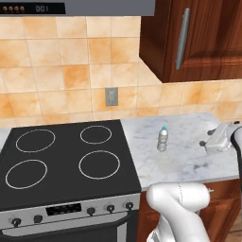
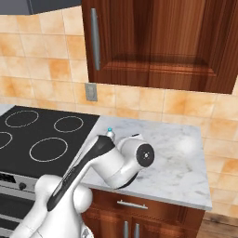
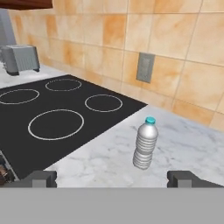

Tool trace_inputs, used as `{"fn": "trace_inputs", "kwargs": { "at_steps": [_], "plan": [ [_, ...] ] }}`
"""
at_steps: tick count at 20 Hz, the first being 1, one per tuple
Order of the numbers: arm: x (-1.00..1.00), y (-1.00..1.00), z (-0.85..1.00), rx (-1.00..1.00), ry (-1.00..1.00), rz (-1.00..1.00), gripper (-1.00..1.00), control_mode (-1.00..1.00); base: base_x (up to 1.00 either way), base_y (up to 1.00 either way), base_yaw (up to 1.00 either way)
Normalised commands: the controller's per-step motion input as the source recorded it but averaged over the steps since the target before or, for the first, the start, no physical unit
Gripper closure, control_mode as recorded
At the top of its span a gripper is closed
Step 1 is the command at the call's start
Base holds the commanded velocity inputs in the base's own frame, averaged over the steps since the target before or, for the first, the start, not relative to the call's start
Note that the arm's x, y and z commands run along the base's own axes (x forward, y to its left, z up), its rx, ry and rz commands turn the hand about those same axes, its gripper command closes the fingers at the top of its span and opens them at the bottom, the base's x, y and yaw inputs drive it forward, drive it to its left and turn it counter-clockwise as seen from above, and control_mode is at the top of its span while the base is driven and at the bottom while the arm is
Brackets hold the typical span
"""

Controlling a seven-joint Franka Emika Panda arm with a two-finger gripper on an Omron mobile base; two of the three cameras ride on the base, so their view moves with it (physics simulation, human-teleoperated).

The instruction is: Move the drinks to the dining counter.

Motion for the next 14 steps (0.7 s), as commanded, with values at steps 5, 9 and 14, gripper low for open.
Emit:
{"fn": "trace_inputs", "kwargs": {
  "at_steps": [5,9,14],
  "plan": [
    [0.35,0.0,-0.1,0.0,-0.03,0.0,-1.0,-1.0,0.0,0.0,0.0],
    [0.41,0.03,-0.17,0.0,-0.06,0.0,-1.0,-1.0,0.0,0.0,0.0],
    [0.37,0.01,-0.12,0.0,-0.03,0.0,-1.0,-1.0,0.0,0.0,0.0]
  ]
}}
